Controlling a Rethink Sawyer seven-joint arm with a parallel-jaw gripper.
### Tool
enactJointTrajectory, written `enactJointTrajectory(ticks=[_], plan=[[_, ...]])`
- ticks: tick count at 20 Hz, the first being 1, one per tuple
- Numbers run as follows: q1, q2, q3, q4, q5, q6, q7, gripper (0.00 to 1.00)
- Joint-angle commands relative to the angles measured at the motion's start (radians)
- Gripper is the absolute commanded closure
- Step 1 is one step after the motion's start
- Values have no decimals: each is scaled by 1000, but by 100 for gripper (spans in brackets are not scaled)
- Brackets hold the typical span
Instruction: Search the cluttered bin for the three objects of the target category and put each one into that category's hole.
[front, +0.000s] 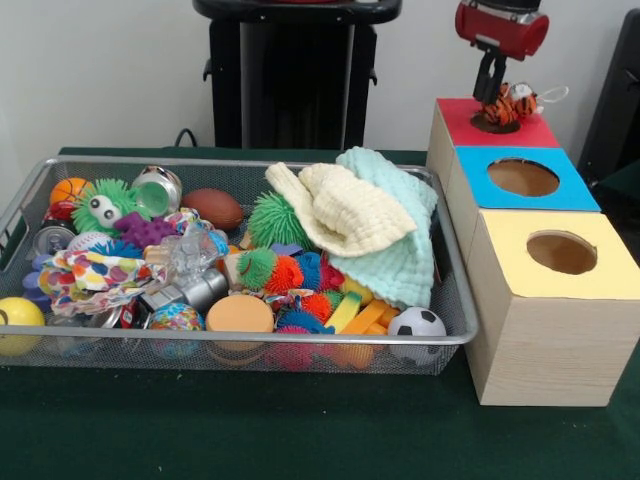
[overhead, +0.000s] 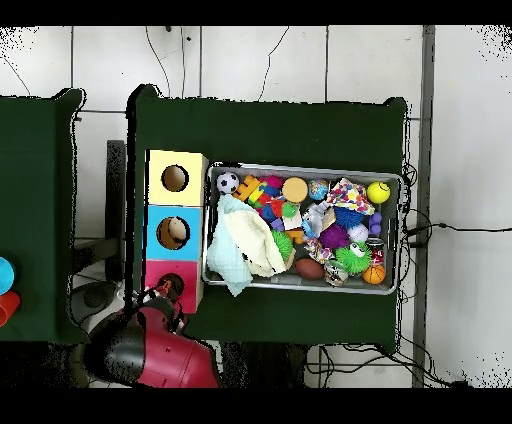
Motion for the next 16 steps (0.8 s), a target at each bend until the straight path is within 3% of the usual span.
enactJointTrajectory(ticks=[1, 16], plan=[[21, -47, -71, -105, -47, 193, 182, 100], [27, -59, -43, -61, -10, 113, 193, 100]])
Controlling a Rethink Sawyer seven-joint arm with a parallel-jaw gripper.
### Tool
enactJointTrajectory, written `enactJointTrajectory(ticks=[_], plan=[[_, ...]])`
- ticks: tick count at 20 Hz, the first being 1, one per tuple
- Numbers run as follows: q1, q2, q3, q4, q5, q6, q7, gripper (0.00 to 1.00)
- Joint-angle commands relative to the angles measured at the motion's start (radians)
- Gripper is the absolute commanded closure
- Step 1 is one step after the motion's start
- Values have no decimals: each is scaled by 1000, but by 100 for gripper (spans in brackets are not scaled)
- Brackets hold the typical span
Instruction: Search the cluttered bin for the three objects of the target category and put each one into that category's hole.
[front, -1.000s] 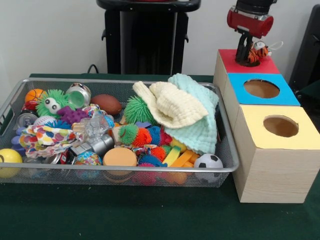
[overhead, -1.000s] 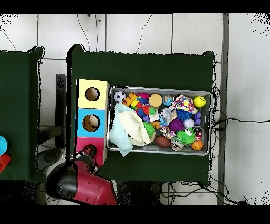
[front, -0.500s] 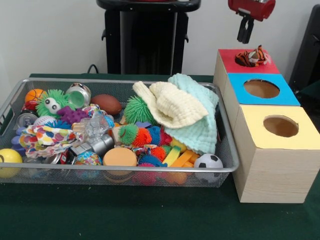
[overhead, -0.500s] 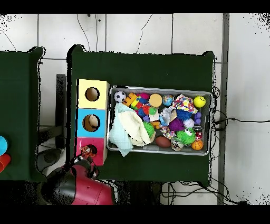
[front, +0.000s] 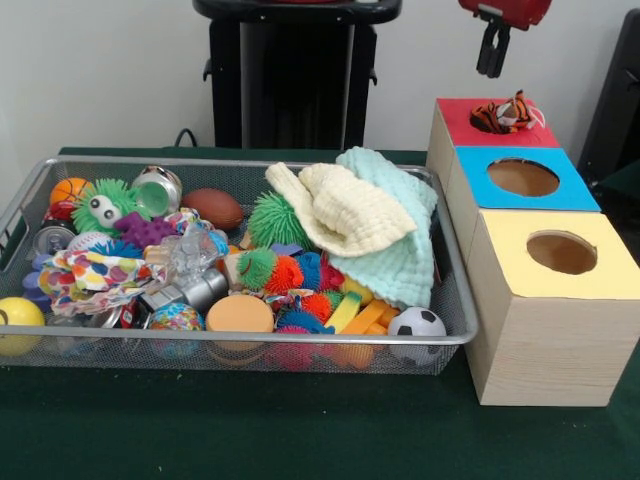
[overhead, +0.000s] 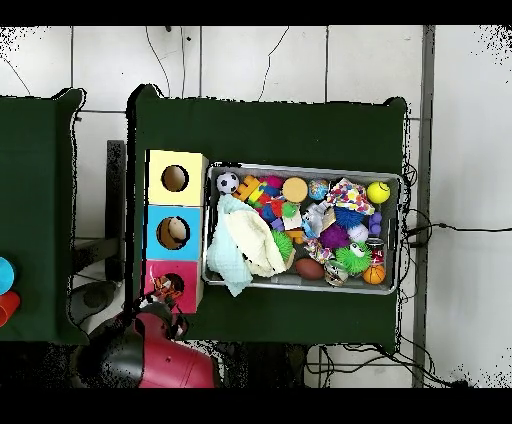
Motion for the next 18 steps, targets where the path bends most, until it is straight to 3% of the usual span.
enactJointTrajectory(ticks=[1, 18], plan=[[-9, 0, 33, -36, 5, 6, 192, 100], [-26, 61, 170, 10, 96, -191, 264, 100]])
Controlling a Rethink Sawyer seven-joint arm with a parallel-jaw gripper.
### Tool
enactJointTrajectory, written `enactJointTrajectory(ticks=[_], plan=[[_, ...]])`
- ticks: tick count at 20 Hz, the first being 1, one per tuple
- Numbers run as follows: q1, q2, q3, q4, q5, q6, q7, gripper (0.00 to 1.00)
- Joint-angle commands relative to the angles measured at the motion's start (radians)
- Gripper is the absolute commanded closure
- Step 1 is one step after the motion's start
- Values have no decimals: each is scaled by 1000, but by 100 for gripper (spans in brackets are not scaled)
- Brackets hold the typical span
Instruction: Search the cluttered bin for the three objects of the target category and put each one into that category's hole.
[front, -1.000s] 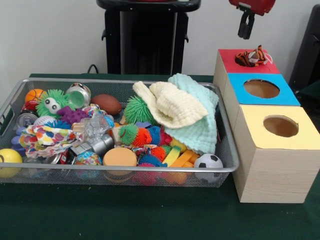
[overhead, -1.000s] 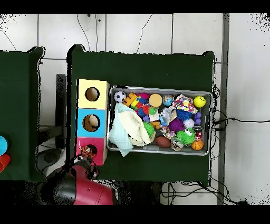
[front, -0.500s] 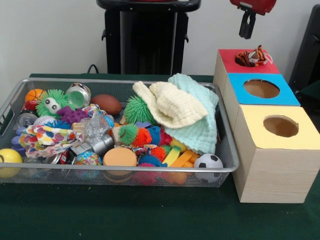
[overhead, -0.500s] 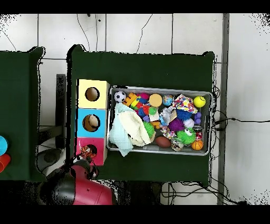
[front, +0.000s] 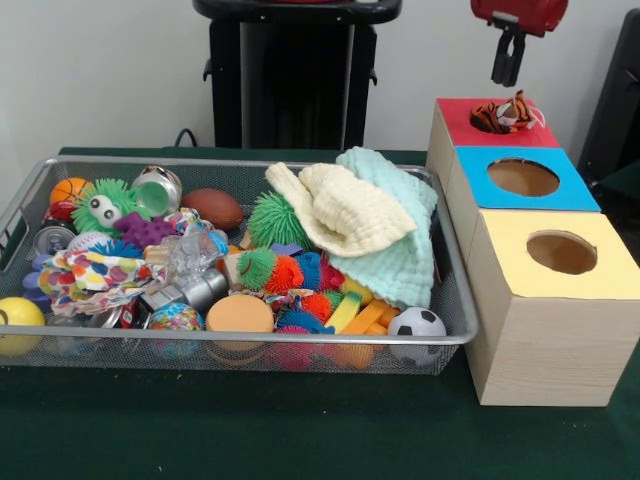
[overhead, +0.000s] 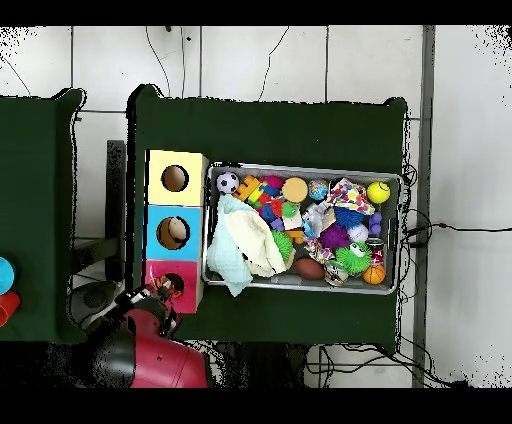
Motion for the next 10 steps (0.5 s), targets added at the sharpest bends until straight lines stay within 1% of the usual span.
enactJointTrajectory(ticks=[1, 4, 6, 7, 8, 9, 10], plan=[[-28, 56, 133, 12, 73, -107, 268, 100], [-23, 66, 136, 12, 82, -125, 268, 100], [-45, 75, 160, 22, 78, -158, 259, 100], [-42, 86, 151, 18, 76, -159, 253, 100], [-53, 92, 161, 23, 69, -176, 247, 100], [-40, 110, 143, 13, 67, -172, 242, 100], [-44, 119, 143, 15, 61, -181, 236, 100]])
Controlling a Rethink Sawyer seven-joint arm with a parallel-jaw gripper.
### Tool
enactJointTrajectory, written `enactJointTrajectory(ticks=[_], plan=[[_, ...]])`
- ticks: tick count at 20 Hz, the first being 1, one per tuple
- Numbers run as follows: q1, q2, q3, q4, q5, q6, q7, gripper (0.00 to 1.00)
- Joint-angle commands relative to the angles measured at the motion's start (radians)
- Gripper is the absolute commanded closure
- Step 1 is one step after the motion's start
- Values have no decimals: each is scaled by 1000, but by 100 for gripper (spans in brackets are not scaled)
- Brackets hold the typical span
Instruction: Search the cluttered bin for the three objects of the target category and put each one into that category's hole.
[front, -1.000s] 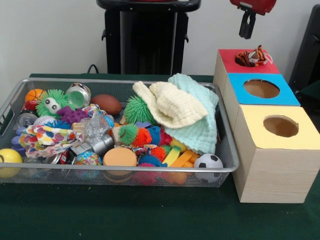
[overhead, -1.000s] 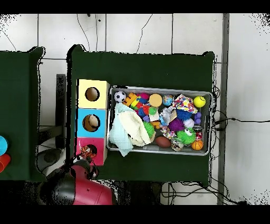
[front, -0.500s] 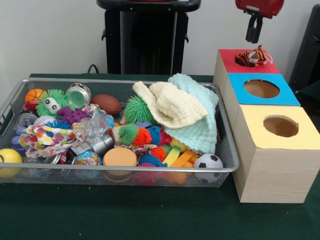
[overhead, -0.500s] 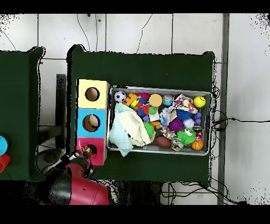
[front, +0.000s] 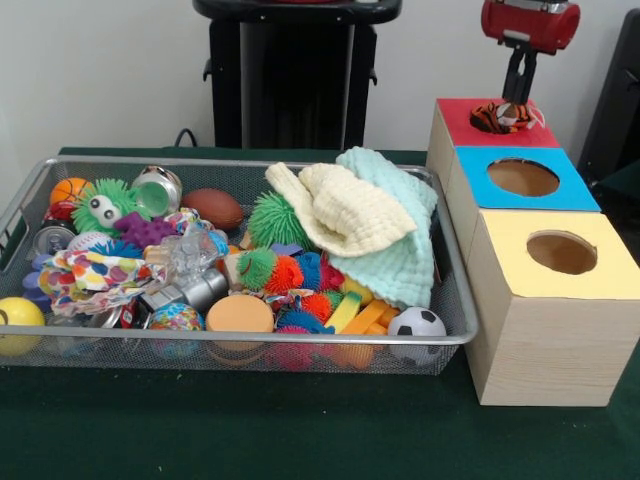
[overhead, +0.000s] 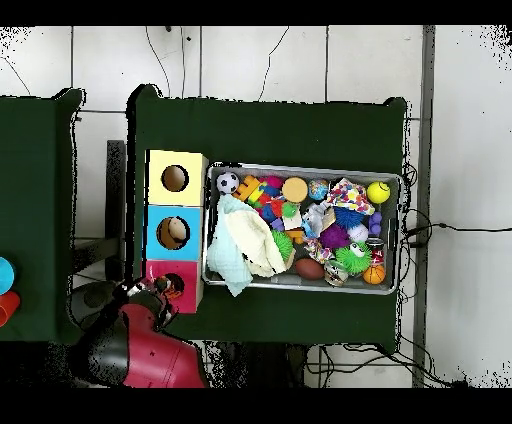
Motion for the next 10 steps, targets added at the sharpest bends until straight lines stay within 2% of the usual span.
enactJointTrajectory(ticks=[1, 5, 10], plan=[[-30, 93, 79, 10, 30, -74, 232, 100], [11, 144, 16, -11, 24, -54, 211, 100], [39, 182, -22, -25, 23, -39, 201, 100]])
